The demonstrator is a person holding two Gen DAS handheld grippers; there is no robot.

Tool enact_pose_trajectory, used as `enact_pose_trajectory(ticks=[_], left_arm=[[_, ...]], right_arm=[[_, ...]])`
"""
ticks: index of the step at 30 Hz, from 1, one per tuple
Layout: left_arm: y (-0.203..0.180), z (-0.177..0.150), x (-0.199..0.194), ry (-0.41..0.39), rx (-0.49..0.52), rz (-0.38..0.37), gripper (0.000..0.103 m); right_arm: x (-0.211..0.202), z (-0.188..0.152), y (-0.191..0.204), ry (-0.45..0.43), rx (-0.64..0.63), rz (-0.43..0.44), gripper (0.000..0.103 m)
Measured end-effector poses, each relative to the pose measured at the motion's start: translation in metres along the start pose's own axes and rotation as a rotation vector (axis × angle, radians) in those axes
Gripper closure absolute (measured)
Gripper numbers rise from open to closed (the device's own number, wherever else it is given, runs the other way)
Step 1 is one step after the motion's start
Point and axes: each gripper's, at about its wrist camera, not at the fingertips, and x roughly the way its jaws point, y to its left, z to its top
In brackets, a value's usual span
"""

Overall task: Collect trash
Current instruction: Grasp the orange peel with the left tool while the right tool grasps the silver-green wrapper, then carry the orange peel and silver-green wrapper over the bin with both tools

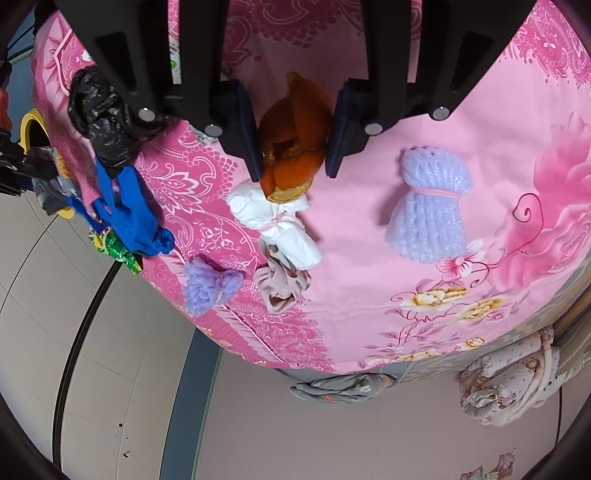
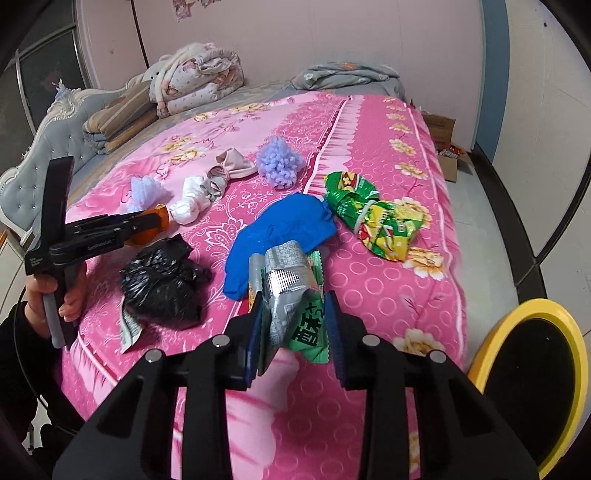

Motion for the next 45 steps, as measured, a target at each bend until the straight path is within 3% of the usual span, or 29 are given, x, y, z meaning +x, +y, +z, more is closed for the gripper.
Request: enact_pose_trajectory(ticks=[9, 21, 33, 45], left_arm=[[-0.012, 0.009, -0.034, -0.066, -0.001, 0.008, 0.07], [-0.062, 0.031, -0.093, -0.196, 0.048, -0.039, 0.07], [-0.138, 0.062, -0.15, -0.337, 0.121, -0.13, 0.07], [-0.226, 0.084, -0.161, -0.381, 0.22, -0.237, 0.07]], right_arm=[[-0.057, -0.013, -0.006, -0.09, 0.031, -0.013, 0.073], [-0.135, -0.016, -0.024, -0.254, 0.097, -0.069, 0.073], [-0.214, -0.016, -0.057, -0.46, 0.236, -0.179, 0.073], [-0.26, -0.035, -0.101, -0.585, 0.41, -0.325, 0.073]])
